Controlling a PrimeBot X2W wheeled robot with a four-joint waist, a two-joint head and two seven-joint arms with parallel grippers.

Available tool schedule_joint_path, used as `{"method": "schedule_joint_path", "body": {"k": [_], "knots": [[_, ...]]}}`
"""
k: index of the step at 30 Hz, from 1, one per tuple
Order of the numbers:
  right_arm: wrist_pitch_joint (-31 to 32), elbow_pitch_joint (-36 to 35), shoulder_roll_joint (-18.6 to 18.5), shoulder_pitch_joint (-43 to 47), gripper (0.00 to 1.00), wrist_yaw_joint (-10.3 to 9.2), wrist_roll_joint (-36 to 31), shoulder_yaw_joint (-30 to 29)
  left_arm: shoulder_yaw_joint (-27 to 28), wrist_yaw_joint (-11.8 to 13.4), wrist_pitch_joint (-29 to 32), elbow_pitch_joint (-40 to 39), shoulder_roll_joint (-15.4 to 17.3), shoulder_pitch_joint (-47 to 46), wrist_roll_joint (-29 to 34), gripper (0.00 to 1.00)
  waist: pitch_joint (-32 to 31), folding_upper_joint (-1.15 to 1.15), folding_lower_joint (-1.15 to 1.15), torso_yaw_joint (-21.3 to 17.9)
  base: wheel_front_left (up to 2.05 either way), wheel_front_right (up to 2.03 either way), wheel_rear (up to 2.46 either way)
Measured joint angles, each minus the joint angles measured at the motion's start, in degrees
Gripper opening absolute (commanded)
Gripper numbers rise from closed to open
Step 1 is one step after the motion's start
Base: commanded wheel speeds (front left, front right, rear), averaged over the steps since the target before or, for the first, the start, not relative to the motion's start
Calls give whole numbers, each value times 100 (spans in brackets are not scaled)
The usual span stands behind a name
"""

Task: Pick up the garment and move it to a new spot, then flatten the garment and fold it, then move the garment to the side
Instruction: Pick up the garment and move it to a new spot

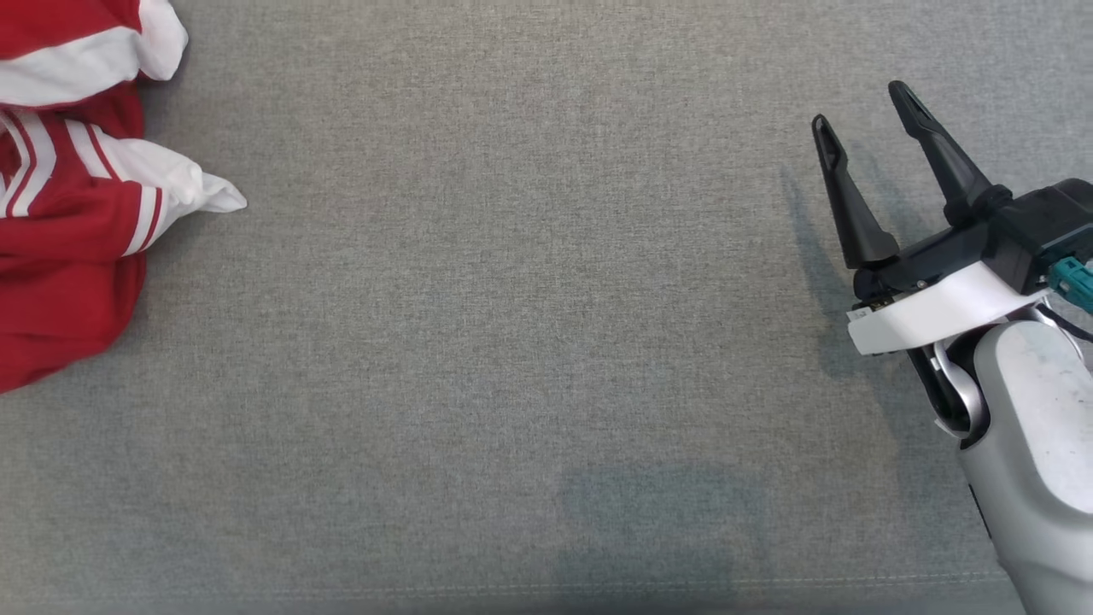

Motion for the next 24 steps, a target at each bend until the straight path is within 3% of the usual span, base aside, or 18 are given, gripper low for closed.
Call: {"method": "schedule_joint_path", "body": {"k": [7, 15, 24], "knots": [[0, 38, 234, 5, 100, 4, 76, 24, -410, -286, 133, -263, -259, -344, -3, 0, -224, 0, 0, -207, 0, 0, 0], [0, 110, 483, 123, 100, 4, 145, -56, -1025, -478, 633, -533, -1121, -399, -504, 0, -576, 0, 0, -497, 0, 0, 0], [1, 118, 661, 348, 100, 4, 169, -183, -1703, -533, 1112, -859, -1838, 180, -970, 0, -940, 0, 0, -914, 0, 0, 0]]}}
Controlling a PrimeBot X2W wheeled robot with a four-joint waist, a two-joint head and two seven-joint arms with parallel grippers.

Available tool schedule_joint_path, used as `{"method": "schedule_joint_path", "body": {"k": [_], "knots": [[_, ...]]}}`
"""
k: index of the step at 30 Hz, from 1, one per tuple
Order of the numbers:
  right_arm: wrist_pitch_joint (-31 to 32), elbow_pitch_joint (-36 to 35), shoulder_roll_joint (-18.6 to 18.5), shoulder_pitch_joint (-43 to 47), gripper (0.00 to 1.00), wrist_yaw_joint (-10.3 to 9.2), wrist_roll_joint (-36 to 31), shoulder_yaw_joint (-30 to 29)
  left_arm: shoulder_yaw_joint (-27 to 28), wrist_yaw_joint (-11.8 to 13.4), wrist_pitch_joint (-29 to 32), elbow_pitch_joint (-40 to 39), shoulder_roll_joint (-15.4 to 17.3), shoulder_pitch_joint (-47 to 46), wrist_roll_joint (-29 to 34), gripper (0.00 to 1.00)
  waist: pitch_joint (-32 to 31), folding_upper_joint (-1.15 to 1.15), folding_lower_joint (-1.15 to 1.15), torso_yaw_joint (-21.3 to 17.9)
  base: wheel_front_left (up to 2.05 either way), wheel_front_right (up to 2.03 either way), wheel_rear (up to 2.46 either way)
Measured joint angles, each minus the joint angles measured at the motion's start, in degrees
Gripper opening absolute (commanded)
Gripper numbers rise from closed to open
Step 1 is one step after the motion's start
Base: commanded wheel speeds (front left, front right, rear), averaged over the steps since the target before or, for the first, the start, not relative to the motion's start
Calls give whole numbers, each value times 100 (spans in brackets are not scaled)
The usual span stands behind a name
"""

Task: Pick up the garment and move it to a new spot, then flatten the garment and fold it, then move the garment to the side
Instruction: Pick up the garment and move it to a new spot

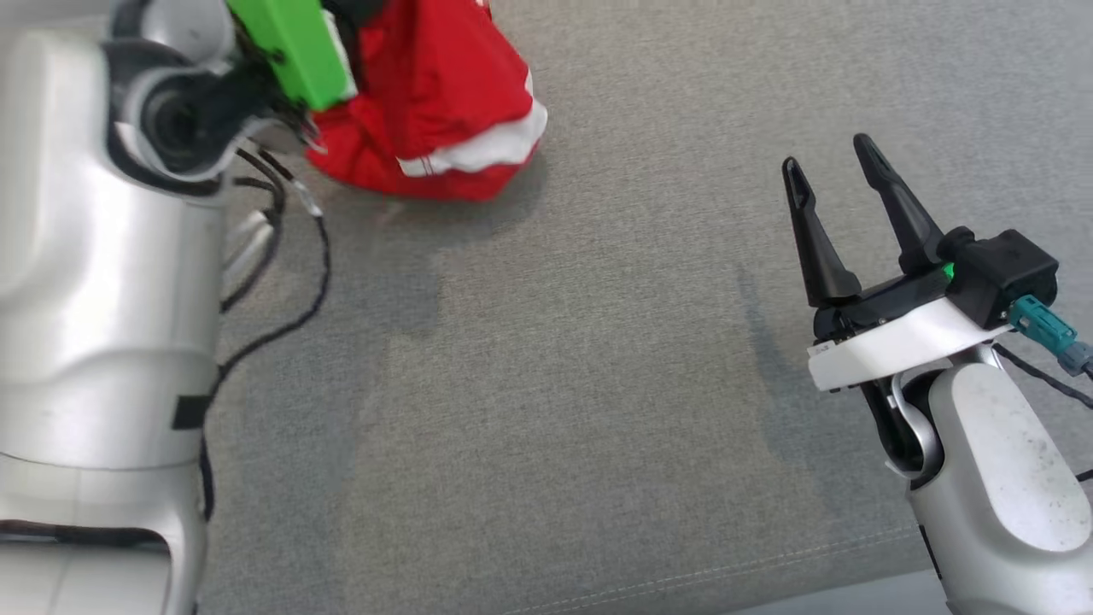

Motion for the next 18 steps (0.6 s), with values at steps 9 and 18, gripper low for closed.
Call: {"method": "schedule_joint_path", "body": {"k": [9, 18], "knots": [[0, -1, 115, 405, 100, 1, 26, -119, -615, -2, 482, -822, -590, 719, -714, 0, -351, 0, 0, -579, 0, 0, 0], [0, -2, 110, 928, 100, 0, 32, -423, -1184, -5, 805, -1528, -445, 1251, -1069, 0, -728, 0, 0, -926, 0, 0, 0]]}}
